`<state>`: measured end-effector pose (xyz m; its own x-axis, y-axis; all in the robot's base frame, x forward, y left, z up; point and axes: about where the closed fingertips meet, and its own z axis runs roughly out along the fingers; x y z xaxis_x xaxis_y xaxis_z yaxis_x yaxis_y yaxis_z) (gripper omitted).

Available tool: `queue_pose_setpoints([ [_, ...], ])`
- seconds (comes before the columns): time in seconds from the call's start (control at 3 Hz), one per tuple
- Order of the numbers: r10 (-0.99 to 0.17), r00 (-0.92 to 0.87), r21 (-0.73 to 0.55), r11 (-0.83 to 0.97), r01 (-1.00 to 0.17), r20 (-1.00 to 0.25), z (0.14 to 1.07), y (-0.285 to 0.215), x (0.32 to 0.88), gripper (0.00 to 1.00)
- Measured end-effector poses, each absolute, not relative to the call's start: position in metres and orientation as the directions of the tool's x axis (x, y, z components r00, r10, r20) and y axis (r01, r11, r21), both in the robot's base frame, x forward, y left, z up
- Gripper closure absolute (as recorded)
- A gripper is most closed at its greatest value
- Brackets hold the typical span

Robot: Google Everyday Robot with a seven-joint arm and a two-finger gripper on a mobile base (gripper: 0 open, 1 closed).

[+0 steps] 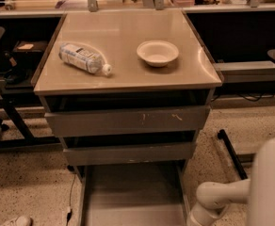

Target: Open bottom drawer

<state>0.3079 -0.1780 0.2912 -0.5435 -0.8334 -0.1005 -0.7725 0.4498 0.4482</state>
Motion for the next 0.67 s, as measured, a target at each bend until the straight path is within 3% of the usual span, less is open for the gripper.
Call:
queue_pose_setpoints([
  [0.33, -0.725, -0.687, 0.363, 0.625, -0.691, -0.058, 0.346, -0.243, 0.259, 0.0],
  [0.67, -0.731, -0.68, 0.33, 0.629, -0.704, -0.058, 0.369, -0.252, 0.254, 0.0],
])
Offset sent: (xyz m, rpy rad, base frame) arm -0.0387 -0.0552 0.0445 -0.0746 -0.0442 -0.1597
